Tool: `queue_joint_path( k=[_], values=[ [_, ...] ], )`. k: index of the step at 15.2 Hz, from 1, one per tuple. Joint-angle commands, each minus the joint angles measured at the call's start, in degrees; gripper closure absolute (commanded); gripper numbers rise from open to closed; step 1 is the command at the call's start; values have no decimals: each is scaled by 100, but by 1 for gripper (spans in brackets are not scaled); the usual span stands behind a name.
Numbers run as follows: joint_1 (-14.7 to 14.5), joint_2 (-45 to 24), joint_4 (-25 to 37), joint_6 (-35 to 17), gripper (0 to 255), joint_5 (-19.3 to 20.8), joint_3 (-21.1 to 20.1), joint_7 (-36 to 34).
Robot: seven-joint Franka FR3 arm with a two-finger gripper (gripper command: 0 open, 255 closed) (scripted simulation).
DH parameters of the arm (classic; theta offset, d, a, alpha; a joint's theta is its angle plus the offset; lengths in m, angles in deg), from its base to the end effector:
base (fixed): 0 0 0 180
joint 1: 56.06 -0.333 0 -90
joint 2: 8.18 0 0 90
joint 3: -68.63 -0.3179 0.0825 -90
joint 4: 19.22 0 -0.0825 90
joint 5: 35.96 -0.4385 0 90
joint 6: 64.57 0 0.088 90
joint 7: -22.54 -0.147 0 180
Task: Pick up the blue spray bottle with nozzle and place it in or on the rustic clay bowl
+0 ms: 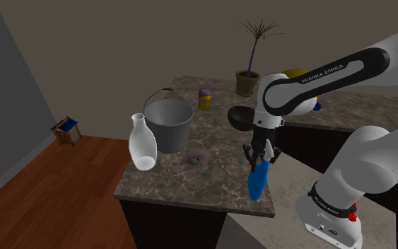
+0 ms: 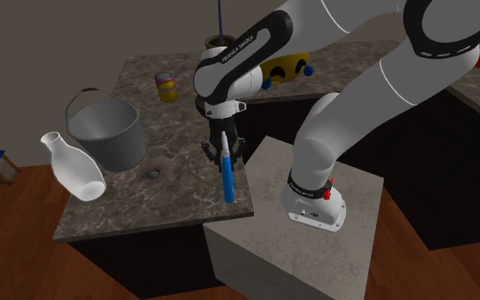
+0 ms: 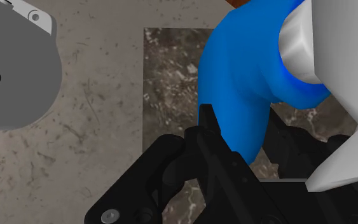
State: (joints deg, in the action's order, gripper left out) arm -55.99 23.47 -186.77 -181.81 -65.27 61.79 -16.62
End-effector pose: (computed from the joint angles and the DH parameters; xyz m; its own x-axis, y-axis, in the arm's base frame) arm 0.3068 0.0688 0.2265 0.5517 -0.7022 -0.4501 -0.7864 -0.6177 -0.0002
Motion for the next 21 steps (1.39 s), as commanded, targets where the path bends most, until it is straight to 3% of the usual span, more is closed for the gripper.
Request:
queue_joint_path(
  k=[1, 3, 21],
  values=[
    [0, 0, -2, 1, 255, 0, 0, 0],
    [-1, -2, -1, -1, 255, -1, -1, 0],
    [134, 1055, 790, 1754, 255, 430, 182, -632]
  ],
)
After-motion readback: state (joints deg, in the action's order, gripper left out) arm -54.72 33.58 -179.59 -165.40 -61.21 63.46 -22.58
